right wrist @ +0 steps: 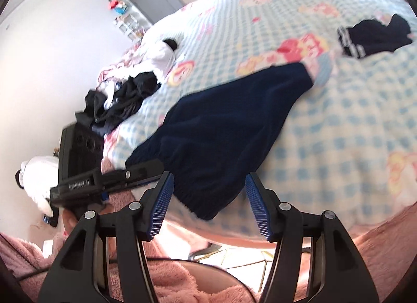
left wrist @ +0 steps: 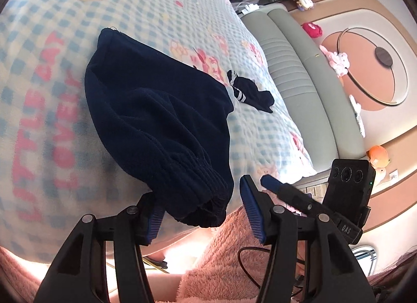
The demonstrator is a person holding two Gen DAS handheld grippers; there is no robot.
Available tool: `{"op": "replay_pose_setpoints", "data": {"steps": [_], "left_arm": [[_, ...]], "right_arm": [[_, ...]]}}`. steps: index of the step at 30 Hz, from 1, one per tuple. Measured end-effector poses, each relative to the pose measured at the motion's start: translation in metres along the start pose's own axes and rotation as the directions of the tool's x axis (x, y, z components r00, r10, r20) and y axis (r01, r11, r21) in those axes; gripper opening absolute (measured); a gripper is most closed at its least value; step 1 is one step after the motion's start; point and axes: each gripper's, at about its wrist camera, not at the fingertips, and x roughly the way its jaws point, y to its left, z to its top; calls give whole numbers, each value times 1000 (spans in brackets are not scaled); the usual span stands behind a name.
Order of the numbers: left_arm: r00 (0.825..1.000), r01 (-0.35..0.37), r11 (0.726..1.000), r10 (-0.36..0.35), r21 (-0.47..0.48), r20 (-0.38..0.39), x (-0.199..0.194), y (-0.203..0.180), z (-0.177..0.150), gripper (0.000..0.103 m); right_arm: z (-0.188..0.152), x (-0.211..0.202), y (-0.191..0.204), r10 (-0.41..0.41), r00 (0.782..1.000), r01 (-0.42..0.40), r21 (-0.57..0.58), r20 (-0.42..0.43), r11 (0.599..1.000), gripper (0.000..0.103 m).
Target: Fold clothes
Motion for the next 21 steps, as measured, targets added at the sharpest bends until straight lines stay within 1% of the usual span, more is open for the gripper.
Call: {"op": "replay_pose_setpoints", "data": {"steps": [2, 6, 8, 10, 12, 13, 14, 15, 16, 18, 19, 21], "left_arm": [[1000, -15, 1000, 15, -14, -8, 3, 4, -2, 56], [993, -111, 990, 106, -87, -58, 18, 26, -17, 58], [988, -133, 985, 123, -113, -92, 26, 37, -26, 59], [986, -144, 983, 132, -118, -103, 33, 45, -32, 59], [984, -164, 983, 156, -81, -91, 38, 42, -31, 57], [982, -176, 983, 170, -57, -86, 39, 39, -30, 55], [981, -182, 983, 179, -35, -75, 40, 35, -30, 47], [982, -179, 984, 178, -15, -61, 39, 30, -30, 42], [985, -167, 986, 167, -2, -50, 36, 25, -32, 34], [990, -135, 991, 135, 11, -35, 29, 17, -33, 30], [992, -121, 993, 121, 13, -31, 26, 14, -33, 29], [995, -96, 995, 96, 16, -18, 18, 6, -31, 28]], "right_arm": [[6, 7, -6, -3, 1000, 3, 13, -8, 1000, 60], [2, 44, -4, -106, 991, 103, -33, -85, 994, 59], [-4, 56, -4, -114, 987, 110, -41, -109, 993, 59], [-7, 59, 0, -113, 987, 106, -57, -116, 993, 60], [-8, 56, 7, -116, 987, 106, -88, -109, 990, 59], [-7, 53, 10, -107, 989, 97, -104, -102, 990, 59], [-7, 49, 13, -102, 991, 92, -114, -88, 989, 59], [-7, 45, 15, -99, 993, 90, -119, -70, 989, 59], [-8, 42, 15, -104, 993, 96, -125, -58, 987, 59], [-9, 40, 12, -136, 989, 128, -132, -51, 983, 60], [-10, 42, 7, -155, 986, 147, -127, -61, 981, 60], [-14, 45, -4, -167, 982, 159, -88, -92, 983, 59]]}}
